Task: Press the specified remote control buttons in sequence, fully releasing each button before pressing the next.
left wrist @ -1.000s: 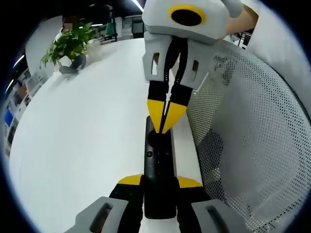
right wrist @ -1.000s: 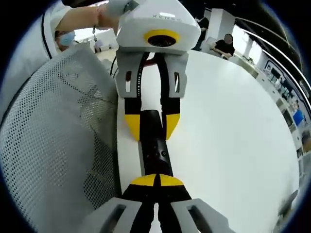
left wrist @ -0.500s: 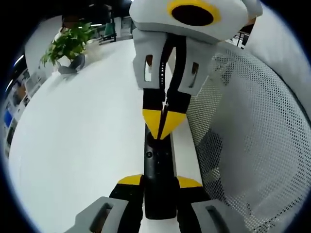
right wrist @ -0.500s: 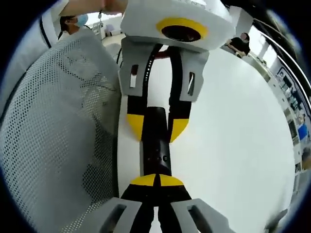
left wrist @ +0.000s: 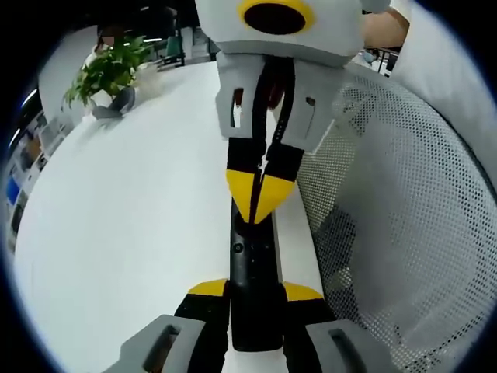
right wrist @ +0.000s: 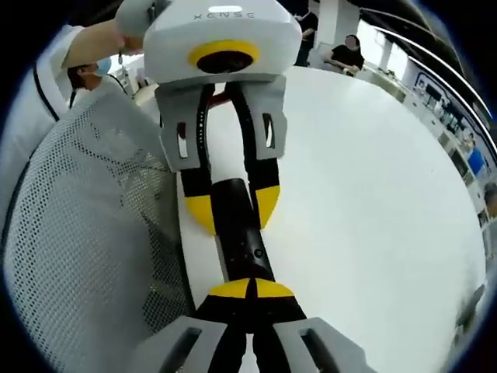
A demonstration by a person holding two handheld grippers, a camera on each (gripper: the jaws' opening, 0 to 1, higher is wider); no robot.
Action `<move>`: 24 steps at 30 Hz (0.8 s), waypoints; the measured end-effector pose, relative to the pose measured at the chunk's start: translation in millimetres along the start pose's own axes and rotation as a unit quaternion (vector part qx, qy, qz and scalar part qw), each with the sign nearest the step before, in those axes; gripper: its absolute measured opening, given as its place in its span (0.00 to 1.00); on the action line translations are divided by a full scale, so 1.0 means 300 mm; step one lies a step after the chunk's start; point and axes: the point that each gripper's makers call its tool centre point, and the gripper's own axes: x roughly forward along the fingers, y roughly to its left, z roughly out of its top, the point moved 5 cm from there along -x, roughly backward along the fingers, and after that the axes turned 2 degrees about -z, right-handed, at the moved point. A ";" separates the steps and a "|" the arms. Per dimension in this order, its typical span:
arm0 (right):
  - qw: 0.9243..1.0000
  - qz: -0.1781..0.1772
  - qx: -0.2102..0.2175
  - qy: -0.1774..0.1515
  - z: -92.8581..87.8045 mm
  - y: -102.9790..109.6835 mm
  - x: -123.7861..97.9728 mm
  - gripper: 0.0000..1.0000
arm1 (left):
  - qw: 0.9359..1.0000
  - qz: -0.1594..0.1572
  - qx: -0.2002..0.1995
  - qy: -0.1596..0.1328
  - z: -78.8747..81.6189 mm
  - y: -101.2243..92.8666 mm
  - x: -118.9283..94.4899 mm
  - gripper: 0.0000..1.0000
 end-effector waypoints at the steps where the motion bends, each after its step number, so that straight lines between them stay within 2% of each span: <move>1: 1.000 0.001 0.004 -0.001 -0.001 0.001 -0.002 0.00 | 1.000 0.000 0.000 -0.001 0.000 0.000 0.000 0.24; 4: 0.999 0.000 -0.041 -0.008 -0.001 0.006 -0.004 0.00 | 1.000 0.003 0.000 -0.002 0.001 -0.002 0.001 0.24; 6: 0.999 -0.005 -0.042 -0.008 0.001 0.011 -0.006 0.00 | 1.000 0.005 -0.001 -0.001 0.001 -0.003 0.001 0.24; 11: 0.998 -0.008 -0.050 -0.030 0.027 0.014 -0.008 0.00 | 1.000 0.007 -0.002 -0.001 0.003 -0.003 0.002 0.24; 13: 0.999 -0.001 -0.046 -0.013 0.015 0.010 0.006 0.00 | 1.000 0.006 -0.003 -0.003 0.002 -0.003 0.002 0.24; 18: 0.999 0.000 -0.034 -0.013 0.017 0.008 0.004 0.00 | 1.000 0.005 -0.004 -0.005 0.001 -0.001 0.001 0.24; 24: 0.997 -0.024 -0.072 0.008 0.024 0.020 0.012 0.00 | 1.000 0.002 -0.008 -0.011 0.000 0.001 0.000 0.24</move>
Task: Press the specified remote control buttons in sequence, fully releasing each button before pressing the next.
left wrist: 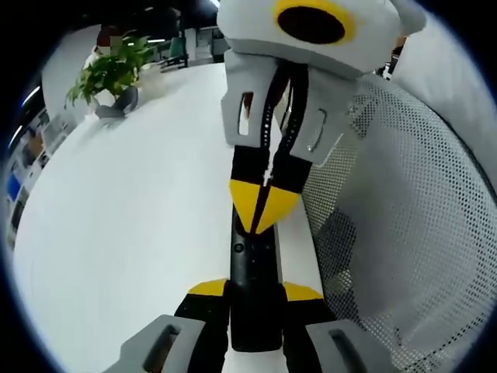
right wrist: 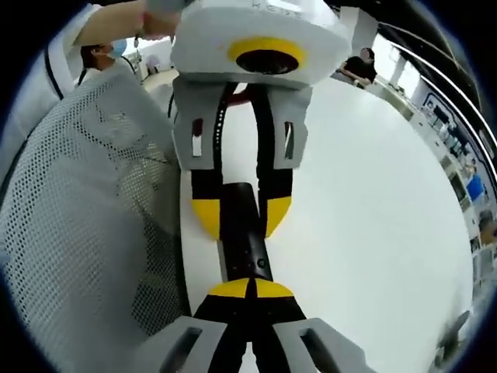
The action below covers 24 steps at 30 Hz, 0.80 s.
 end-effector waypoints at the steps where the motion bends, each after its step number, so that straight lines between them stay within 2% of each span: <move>1: 1.000 -0.006 -0.002 0.002 0.001 0.001 0.002 0.00 | 1.000 -0.001 0.000 -0.001 0.000 0.000 0.000 0.24; 8: 0.999 -0.034 0.016 -0.005 -0.005 0.005 -0.003 0.00 | 1.000 -0.005 0.001 0.002 0.001 0.001 0.000 0.24; 11: 0.998 -0.029 0.055 -0.018 -0.006 0.003 -0.005 0.00 | 1.000 -0.004 0.001 0.004 0.001 0.000 0.000 0.24; 17: 1.000 -0.029 0.001 -0.007 0.007 0.022 -0.002 0.00 | 1.000 -0.004 0.002 0.007 0.003 0.000 0.000 0.24; 24: 1.000 -0.004 -0.004 -0.011 0.029 0.053 0.014 0.00 | 1.000 -0.002 0.000 0.005 0.002 0.000 0.000 0.24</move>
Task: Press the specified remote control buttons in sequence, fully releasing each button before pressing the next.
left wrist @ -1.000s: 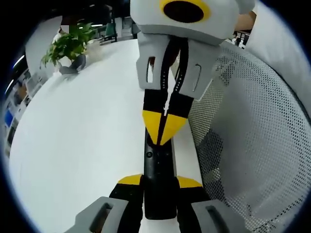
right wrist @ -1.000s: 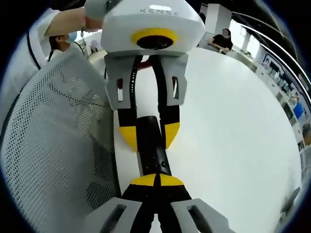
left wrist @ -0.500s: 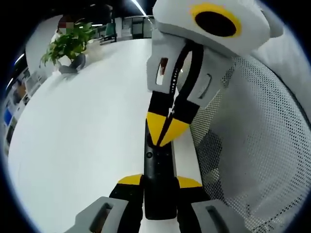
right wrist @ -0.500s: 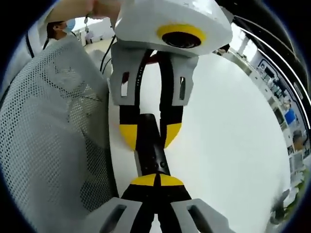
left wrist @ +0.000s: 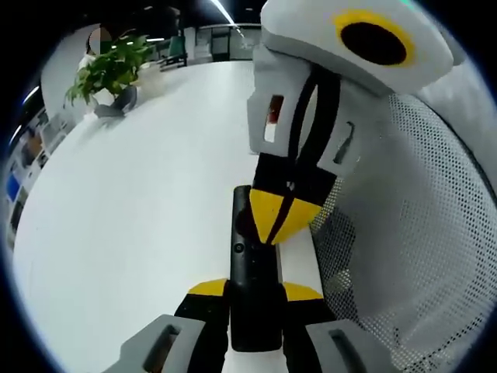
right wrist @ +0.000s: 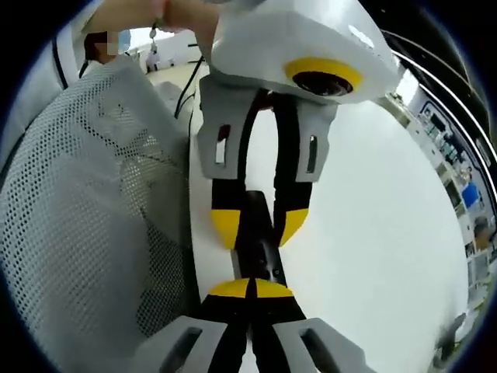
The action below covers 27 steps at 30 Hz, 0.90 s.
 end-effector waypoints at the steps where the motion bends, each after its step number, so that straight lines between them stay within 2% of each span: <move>1: 1.000 -0.004 -0.024 0.005 0.003 -0.005 -0.001 0.00 | 1.000 0.000 0.000 -0.001 0.000 0.000 0.000 0.24; 5: 0.999 -0.006 -0.034 0.015 0.006 0.005 0.005 0.00 | 1.000 -0.001 -0.003 -0.004 0.000 0.001 0.000 0.24; 8: 0.998 -0.005 -0.057 0.017 0.016 0.019 0.019 0.00 | 1.000 -0.005 0.001 -0.006 0.000 0.002 0.000 0.24; 10: 0.995 -0.016 -0.092 0.034 0.021 0.018 0.019 0.00 | 1.000 -0.008 -0.004 -0.009 0.000 0.005 -0.002 0.24; 11: 0.995 -0.017 -0.093 0.033 0.021 0.022 0.021 0.00 | 1.000 -0.010 -0.006 -0.009 0.000 0.006 -0.002 0.24; 19: 0.998 -0.006 -0.063 0.017 0.014 0.008 0.012 0.00 | 1.000 -0.011 -0.006 -0.012 -0.002 0.005 -0.002 0.24; 21: 1.000 0.008 -0.026 0.003 0.013 0.007 0.009 0.00 | 1.000 -0.011 -0.007 -0.016 -0.002 0.005 -0.001 0.24; 23: 1.000 0.015 -0.005 0.006 0.007 -0.002 0.001 0.00 | 1.000 -0.013 -0.011 -0.021 0.001 0.001 0.003 0.24; 27: 1.000 0.001 -0.008 0.005 0.006 -0.025 -0.010 0.00 | 0.999 -0.010 -0.011 -0.028 0.013 -0.013 0.014 0.24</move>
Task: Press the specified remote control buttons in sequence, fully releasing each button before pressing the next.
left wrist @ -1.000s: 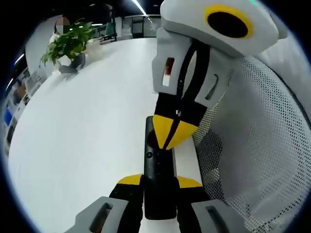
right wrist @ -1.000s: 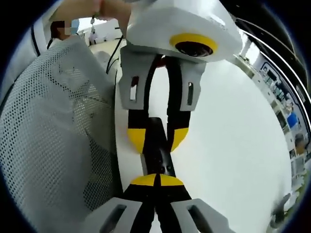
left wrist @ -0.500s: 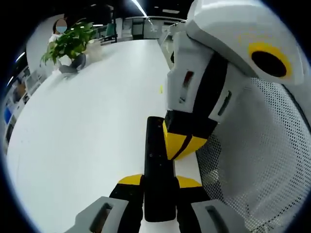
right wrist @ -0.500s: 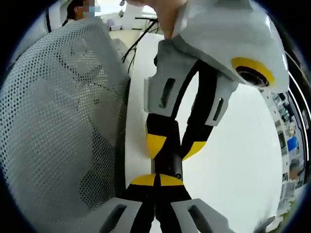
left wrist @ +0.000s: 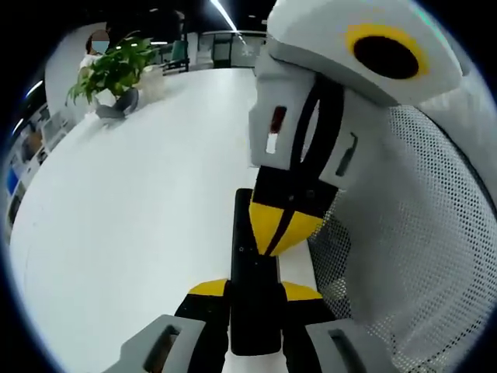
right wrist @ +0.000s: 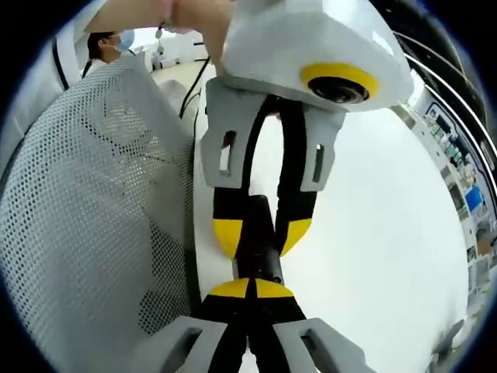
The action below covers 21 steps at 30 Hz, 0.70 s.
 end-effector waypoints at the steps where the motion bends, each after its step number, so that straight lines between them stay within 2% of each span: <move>1: 1.000 -0.004 -0.002 0.001 -0.001 -0.009 -0.003 0.00 | 1.000 0.000 0.000 -0.002 0.003 -0.002 0.004 0.24; 3: 1.000 -0.007 -0.001 0.012 -0.013 -0.023 -0.003 0.00 | 1.000 -0.001 0.000 -0.009 0.010 -0.012 0.010 0.24; 9: 0.999 0.035 0.013 0.017 -0.024 0.016 -0.019 0.00 | 1.000 0.007 -0.005 -0.003 0.012 -0.015 0.010 0.24; 11: 0.999 0.033 -0.002 0.010 -0.026 0.027 -0.012 0.00 | 1.000 0.008 -0.009 -0.003 0.012 -0.016 0.010 0.24; 15: 0.999 0.026 -0.015 0.023 -0.010 0.021 -0.004 0.00 | 1.000 0.008 -0.017 -0.007 0.012 -0.018 0.009 0.24; 21: 1.000 0.005 -0.018 0.022 -0.019 0.008 -0.022 0.00 | 1.000 0.011 -0.024 -0.006 0.013 -0.022 0.010 0.24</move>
